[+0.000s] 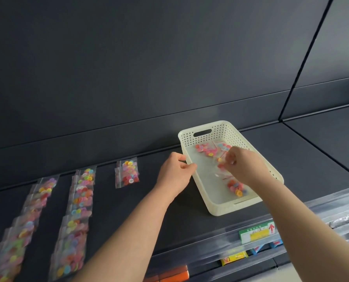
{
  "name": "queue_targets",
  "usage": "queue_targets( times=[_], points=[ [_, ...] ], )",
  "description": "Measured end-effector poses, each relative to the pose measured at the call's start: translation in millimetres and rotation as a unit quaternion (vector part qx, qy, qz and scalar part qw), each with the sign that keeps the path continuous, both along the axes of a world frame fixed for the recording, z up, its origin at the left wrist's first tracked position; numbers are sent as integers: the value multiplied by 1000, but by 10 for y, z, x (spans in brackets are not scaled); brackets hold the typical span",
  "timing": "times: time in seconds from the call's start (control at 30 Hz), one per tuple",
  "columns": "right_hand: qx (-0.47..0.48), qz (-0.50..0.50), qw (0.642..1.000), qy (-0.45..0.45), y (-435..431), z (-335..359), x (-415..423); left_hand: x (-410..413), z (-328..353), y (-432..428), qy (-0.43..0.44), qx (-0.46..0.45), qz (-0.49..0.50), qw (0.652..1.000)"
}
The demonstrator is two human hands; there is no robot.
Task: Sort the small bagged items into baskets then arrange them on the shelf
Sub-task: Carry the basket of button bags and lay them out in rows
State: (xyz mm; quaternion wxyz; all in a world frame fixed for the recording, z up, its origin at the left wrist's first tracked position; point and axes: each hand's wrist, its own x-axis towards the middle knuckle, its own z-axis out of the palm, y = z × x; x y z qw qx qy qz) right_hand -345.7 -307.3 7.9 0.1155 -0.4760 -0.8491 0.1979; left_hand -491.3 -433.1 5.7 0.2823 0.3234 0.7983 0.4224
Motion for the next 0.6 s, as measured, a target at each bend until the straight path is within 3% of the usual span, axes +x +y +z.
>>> queue_targets(
  times=[0.07,0.17,0.23,0.37,0.6],
  points=[
    [-60,-46,984,162,-42,104,-85,-21,41,-35,-20,28,7,999],
    [-200,-36,917,342,-205,290,-285,-43,156,-112,-96,74,0,993],
    [-222,14,912,344,-335,324,-443,-79,214,-176,-127,90,-1,988],
    [-276,75,896,340,-558,266,-721,-281,213,-369,-105,104,60,987],
    [-359,82,875,315,-845,135,-1140,-642,84,-795,-36,52,92,994]
  ],
)
